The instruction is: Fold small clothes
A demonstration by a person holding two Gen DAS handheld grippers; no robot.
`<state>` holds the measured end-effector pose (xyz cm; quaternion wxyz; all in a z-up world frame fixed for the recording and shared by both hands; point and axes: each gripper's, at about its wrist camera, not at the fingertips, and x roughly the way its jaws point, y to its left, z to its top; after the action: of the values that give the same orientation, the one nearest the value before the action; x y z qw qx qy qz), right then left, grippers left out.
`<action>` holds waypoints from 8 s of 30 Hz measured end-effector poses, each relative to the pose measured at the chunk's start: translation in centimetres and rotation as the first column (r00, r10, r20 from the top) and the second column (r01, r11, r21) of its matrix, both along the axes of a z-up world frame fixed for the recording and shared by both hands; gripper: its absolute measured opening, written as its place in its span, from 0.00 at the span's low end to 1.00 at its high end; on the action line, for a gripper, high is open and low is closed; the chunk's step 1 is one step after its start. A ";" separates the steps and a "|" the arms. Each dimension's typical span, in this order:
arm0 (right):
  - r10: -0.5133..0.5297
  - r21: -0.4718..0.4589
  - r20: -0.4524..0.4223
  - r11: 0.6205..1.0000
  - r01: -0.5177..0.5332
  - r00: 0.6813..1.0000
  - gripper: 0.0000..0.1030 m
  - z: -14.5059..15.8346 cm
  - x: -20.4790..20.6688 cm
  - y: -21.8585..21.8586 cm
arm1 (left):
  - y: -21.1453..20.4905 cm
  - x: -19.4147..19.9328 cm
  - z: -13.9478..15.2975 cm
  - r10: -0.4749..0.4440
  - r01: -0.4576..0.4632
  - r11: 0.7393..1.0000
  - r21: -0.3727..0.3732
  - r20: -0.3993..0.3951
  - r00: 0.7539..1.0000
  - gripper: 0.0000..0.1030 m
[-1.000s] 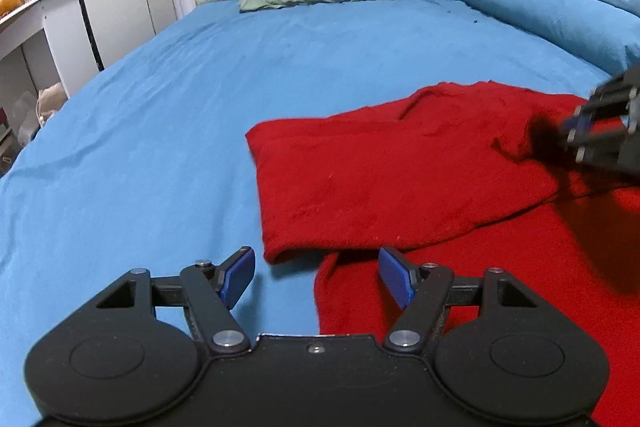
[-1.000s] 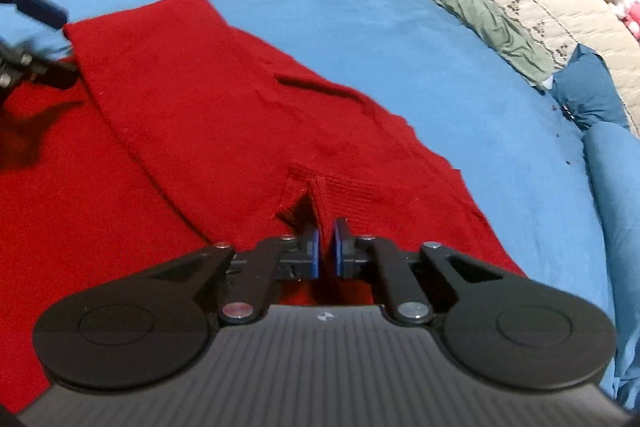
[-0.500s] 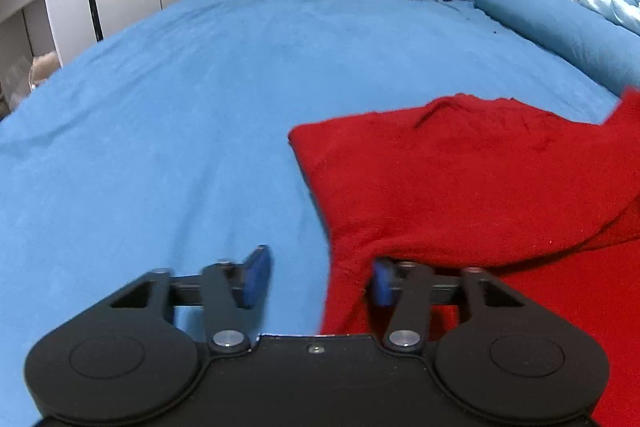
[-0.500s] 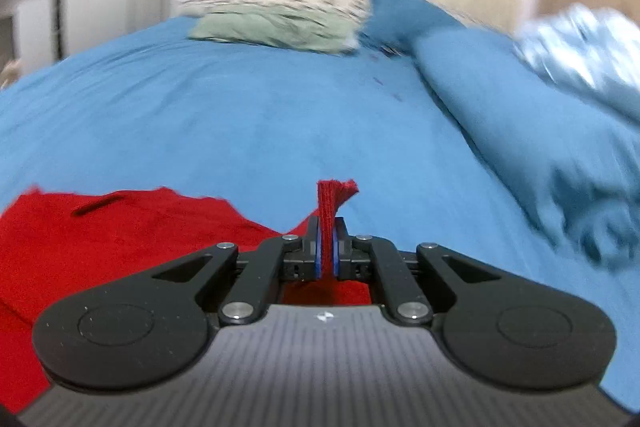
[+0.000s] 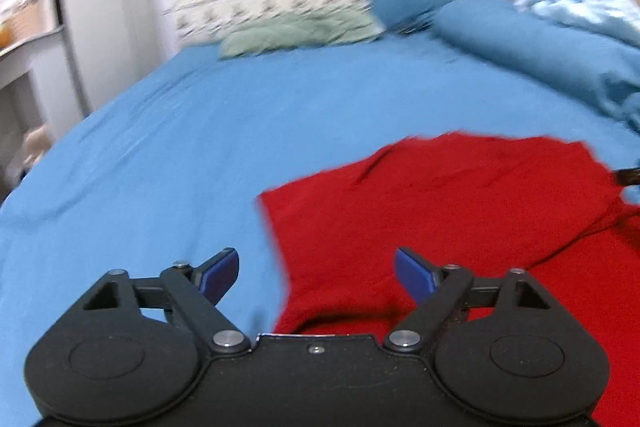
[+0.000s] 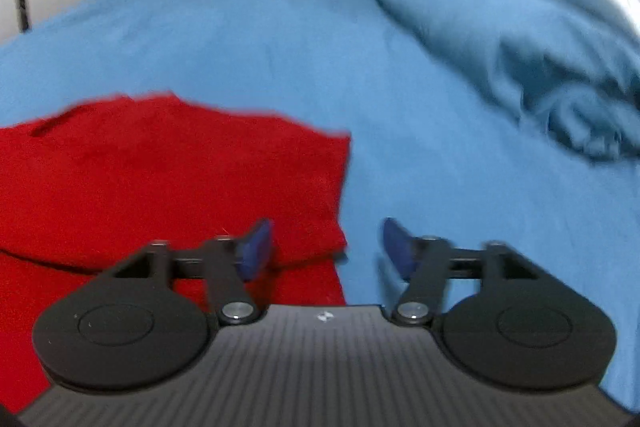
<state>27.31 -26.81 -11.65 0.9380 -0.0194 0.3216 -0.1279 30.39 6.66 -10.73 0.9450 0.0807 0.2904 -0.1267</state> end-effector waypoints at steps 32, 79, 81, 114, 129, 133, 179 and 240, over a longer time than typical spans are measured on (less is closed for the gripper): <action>0.137 0.134 0.103 0.980 -0.150 0.985 1.00 11.3 -13.4 -2.0 | 2.0 -9.9 12.2 0.133 -0.144 0.985 -0.098 -0.113 0.985 1.00; -0.002 0.224 -0.292 0.972 0.071 0.956 0.53 -2.1 -31.4 3.9 | 6.4 -25.8 -2.4 0.168 -0.209 0.977 -0.045 -0.440 0.882 0.54; -0.004 0.238 -0.300 0.968 0.079 0.954 0.51 -2.3 -31.3 3.7 | 6.3 -25.8 -2.4 0.157 -0.196 0.979 -0.047 -0.437 0.886 0.46; -0.007 0.463 -0.003 0.886 0.008 1.000 0.19 8.7 -32.2 0.2 | 6.5 -23.5 10.7 0.124 -0.185 0.934 -0.307 -0.209 0.970 0.05; -0.026 0.392 0.160 0.919 -0.040 0.987 0.18 15.1 -0.4 -6.1 | -0.2 8.3 11.5 0.250 -0.267 0.922 -0.280 -0.093 0.964 0.05; -0.027 0.367 0.130 0.930 -0.023 0.991 0.18 9.7 7.3 -6.3 | -0.8 14.2 5.4 0.293 -0.333 0.915 -0.226 -0.192 0.936 0.05; 0.077 0.262 0.004 0.962 -0.075 0.997 1.00 3.9 -4.1 -4.2 | -10.8 0.6 5.2 -0.047 0.034 0.997 -0.068 -0.197 0.979 0.91; 0.694 0.326 -0.026 0.686 -0.651 0.719 0.88 4.7 7.5 26.0 | 7.4 -3.8 0.2 0.023 -0.071 0.983 -0.168 -0.270 0.963 0.94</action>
<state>34.80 -0.83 -6.94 0.8846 -0.0061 0.3753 0.2767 26.57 14.05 -10.51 0.9035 -0.0281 0.4044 -0.1389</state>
